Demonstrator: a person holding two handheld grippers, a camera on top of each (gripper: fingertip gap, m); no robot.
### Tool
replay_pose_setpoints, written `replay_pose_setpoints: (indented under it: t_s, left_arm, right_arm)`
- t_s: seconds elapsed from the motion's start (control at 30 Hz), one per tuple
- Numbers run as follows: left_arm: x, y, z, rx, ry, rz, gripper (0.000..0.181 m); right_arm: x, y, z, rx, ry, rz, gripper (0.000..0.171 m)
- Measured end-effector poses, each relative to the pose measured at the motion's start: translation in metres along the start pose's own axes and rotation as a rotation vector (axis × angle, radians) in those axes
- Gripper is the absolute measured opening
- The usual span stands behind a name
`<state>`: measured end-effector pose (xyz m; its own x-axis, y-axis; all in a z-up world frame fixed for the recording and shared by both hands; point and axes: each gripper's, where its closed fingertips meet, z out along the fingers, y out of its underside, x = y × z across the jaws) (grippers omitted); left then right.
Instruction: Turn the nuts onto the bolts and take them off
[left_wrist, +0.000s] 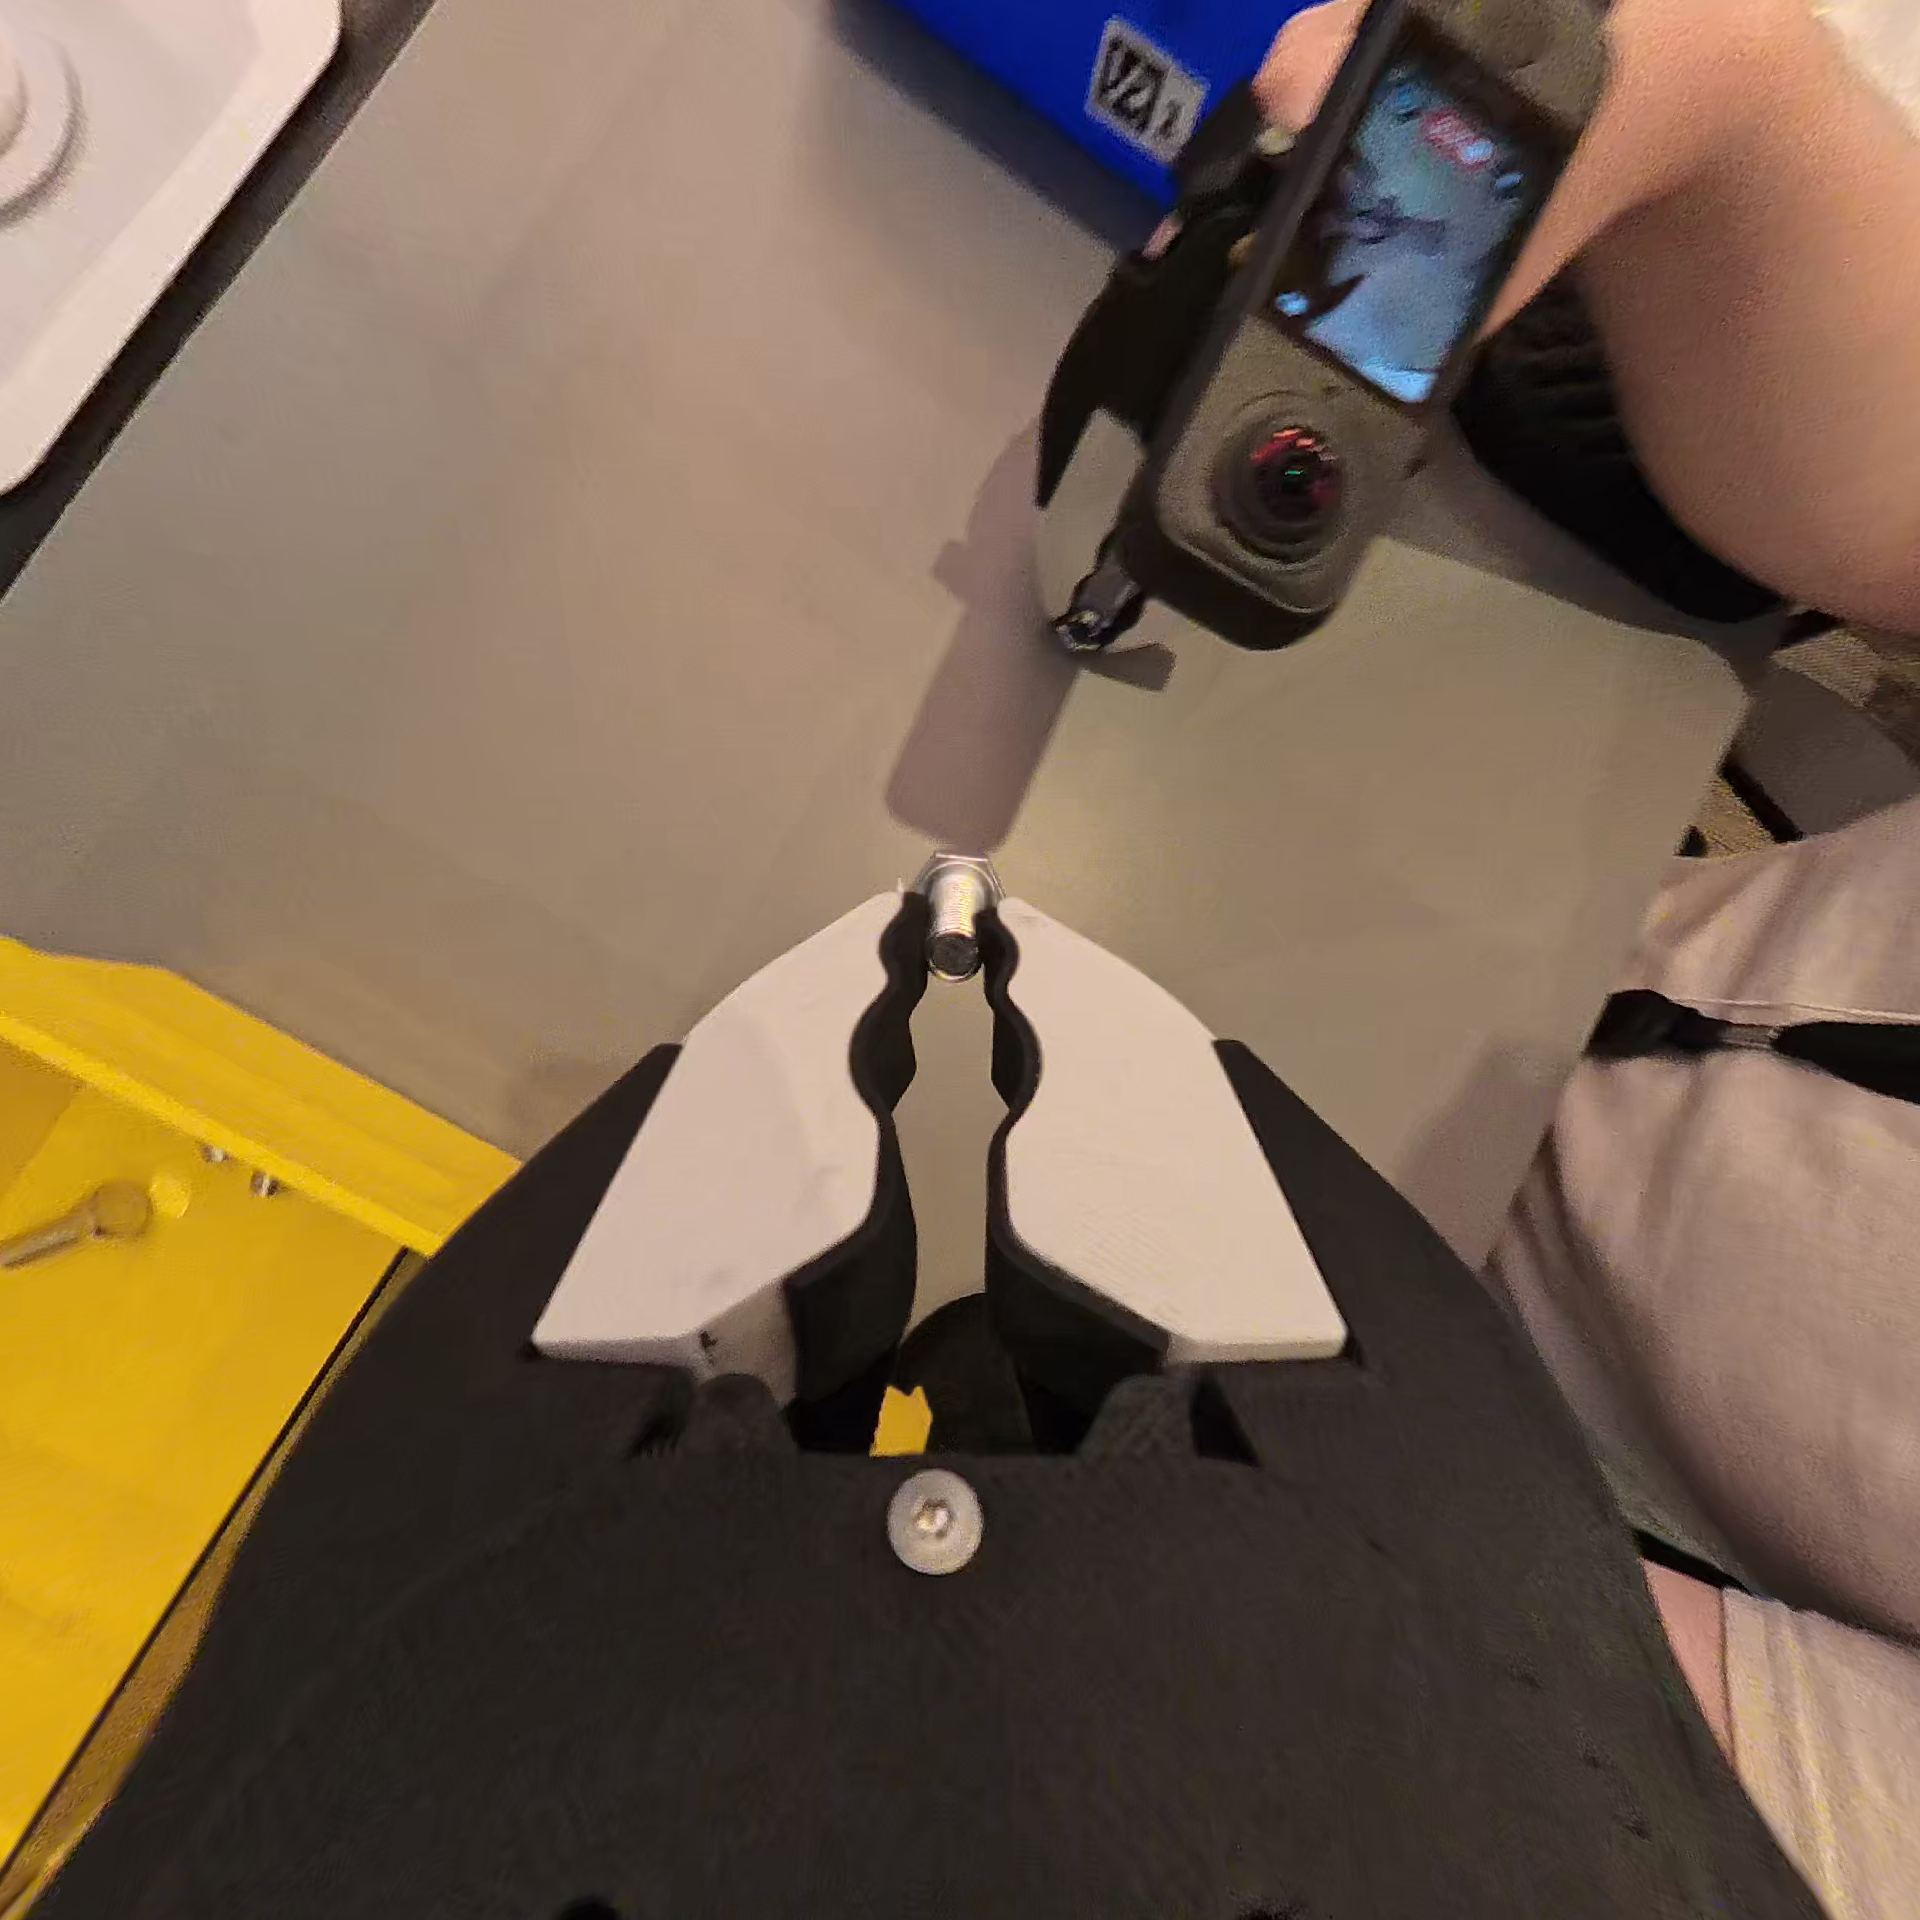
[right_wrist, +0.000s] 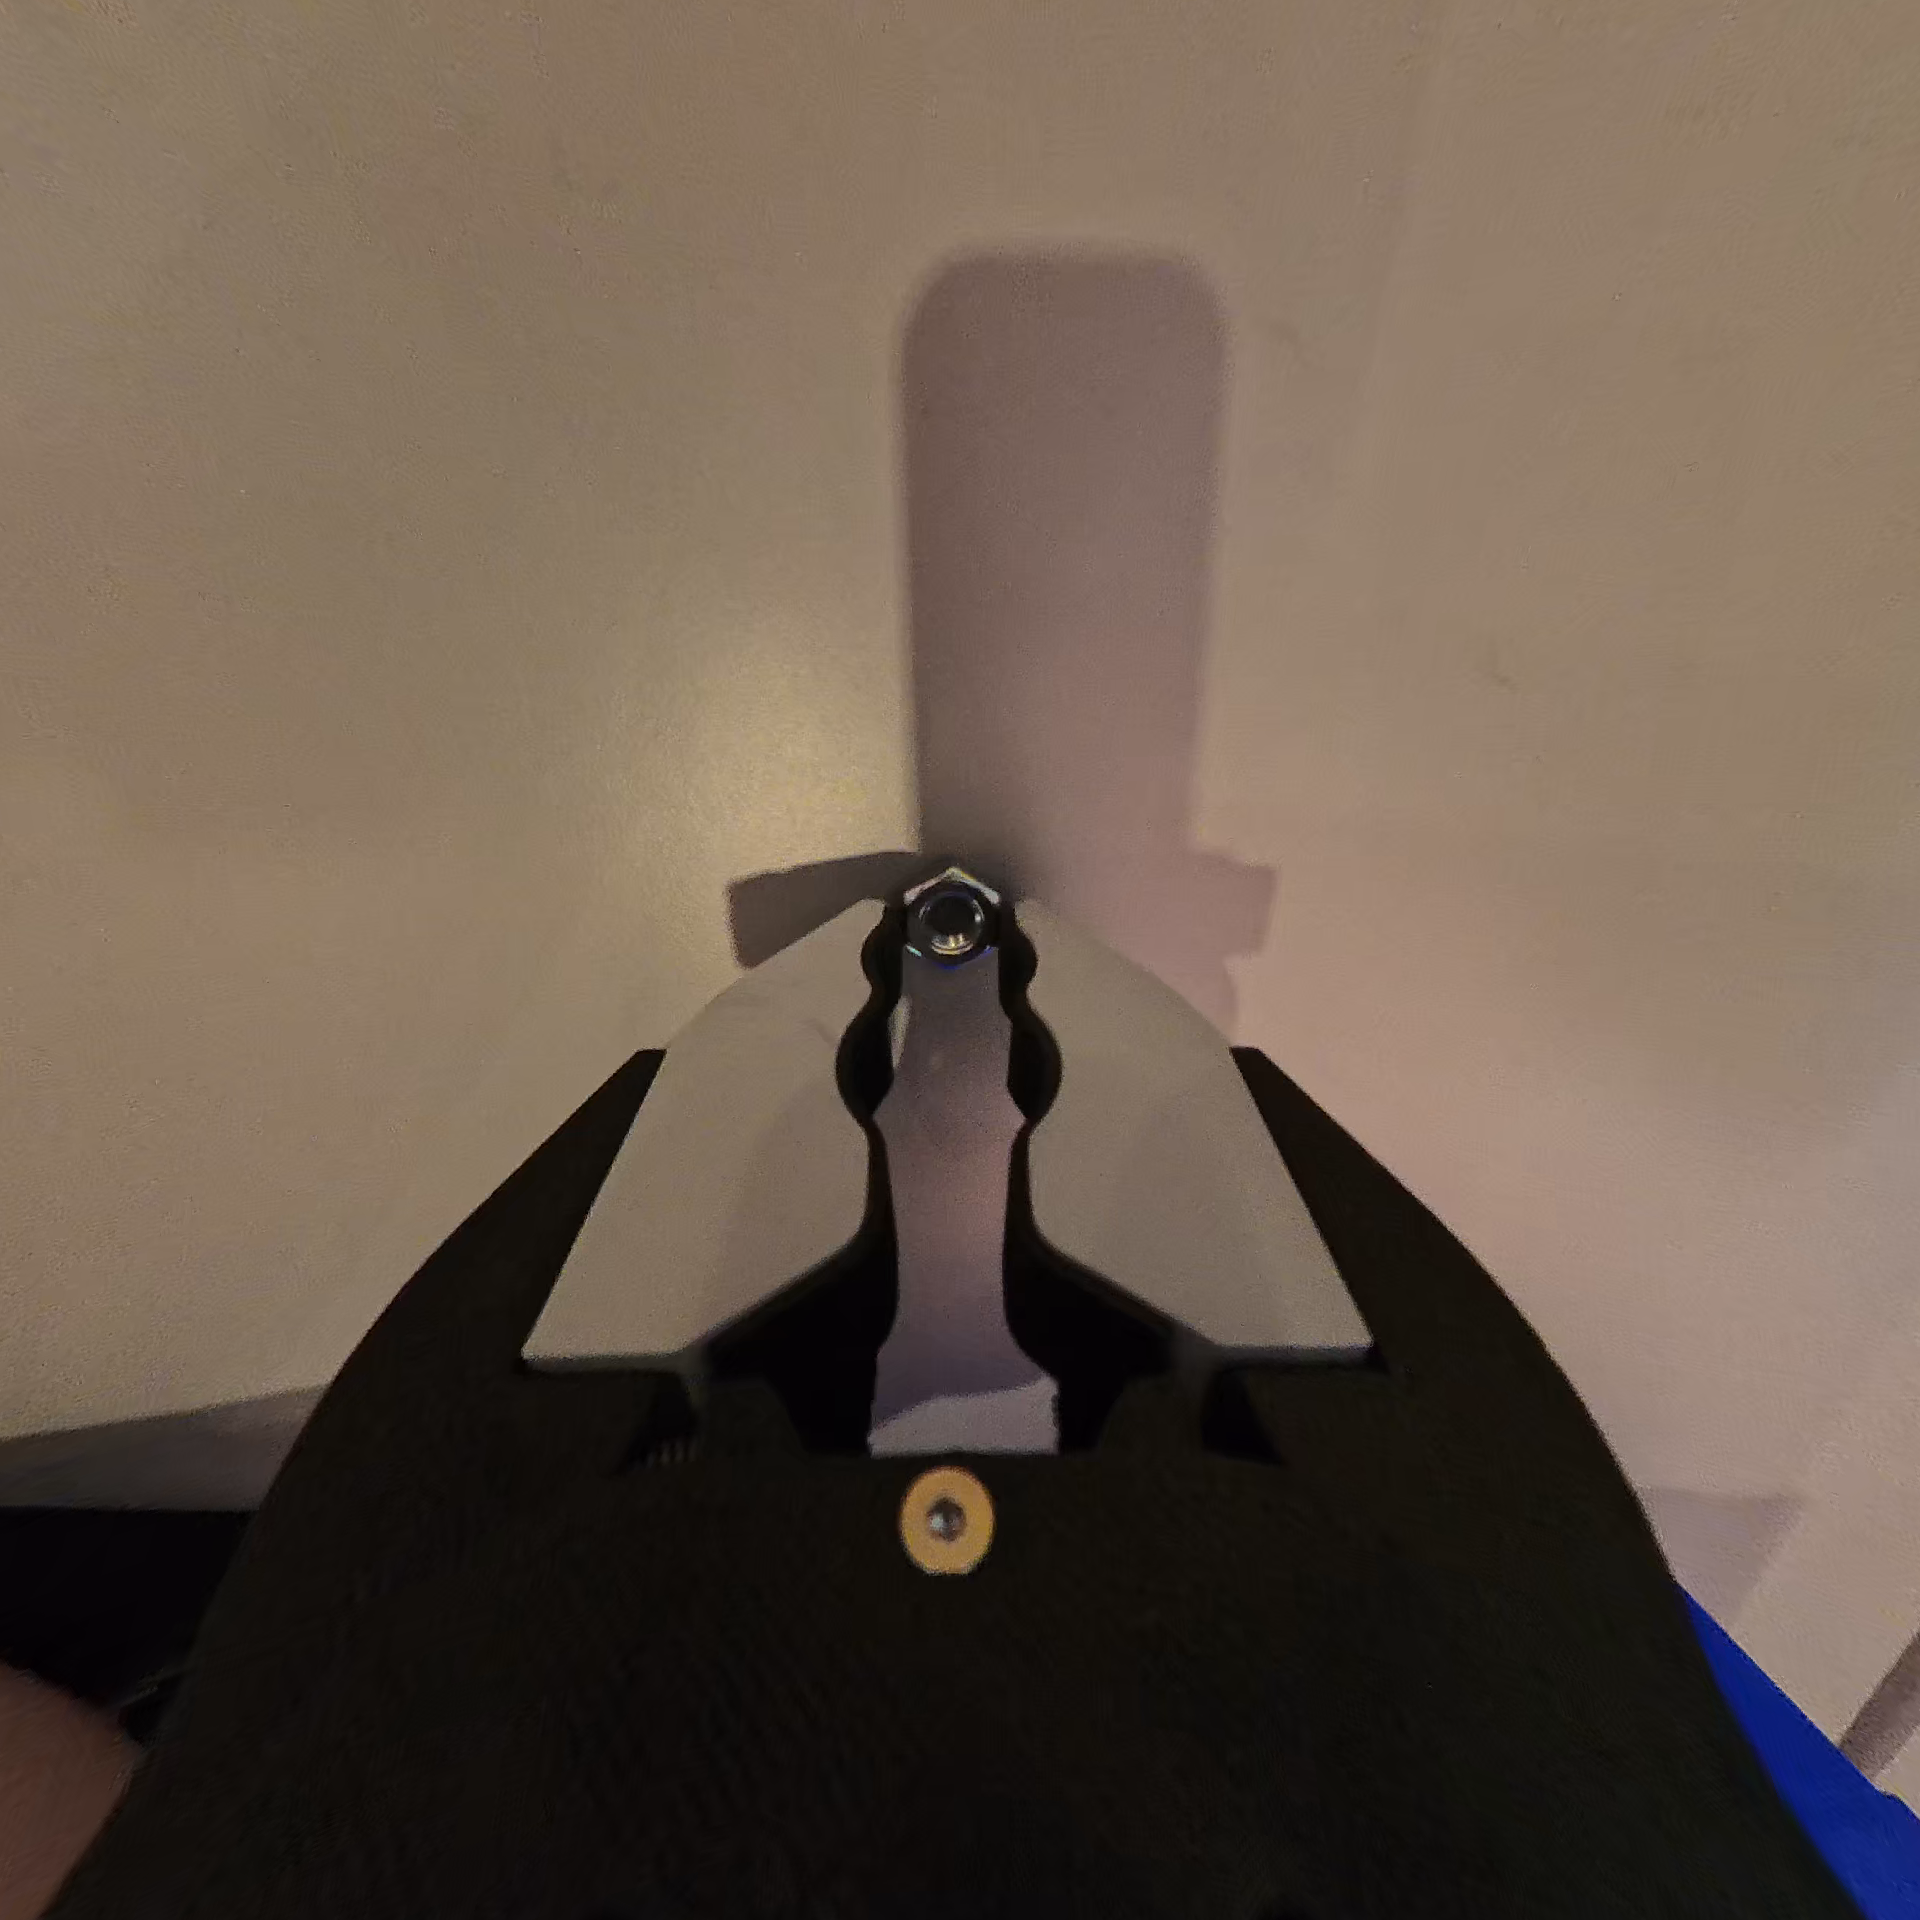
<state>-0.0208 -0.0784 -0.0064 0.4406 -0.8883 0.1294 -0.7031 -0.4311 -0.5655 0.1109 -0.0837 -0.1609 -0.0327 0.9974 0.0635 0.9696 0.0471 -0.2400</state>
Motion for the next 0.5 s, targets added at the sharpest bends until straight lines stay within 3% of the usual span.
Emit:
replay_pose_setpoints:
  t_s: [0.03,0.13,0.2,0.4,0.5]
  left_arm:
    - [0.005,-0.001,-0.003,0.014,0.019,0.015,0.010]
    - [0.015,-0.006,-0.008,0.050,0.056,0.047,0.010]
    - [0.022,-0.008,-0.009,0.059,0.083,0.061,0.010]
    - [0.048,-0.011,-0.002,0.043,0.184,0.143,0.010]
    - [0.058,-0.012,0.006,0.014,0.222,0.167,0.010]
  right_arm:
    - [-0.001,-0.002,0.000,0.011,-0.010,0.016,0.019]
    - [-0.006,-0.003,-0.004,0.016,-0.048,0.064,0.031]
    - [-0.004,-0.017,-0.019,0.108,-0.018,0.049,0.033]
    - [-0.006,-0.118,-0.134,0.836,0.077,0.042,0.024]
    - [-0.027,-0.138,-0.153,0.962,-0.040,0.032,0.021]
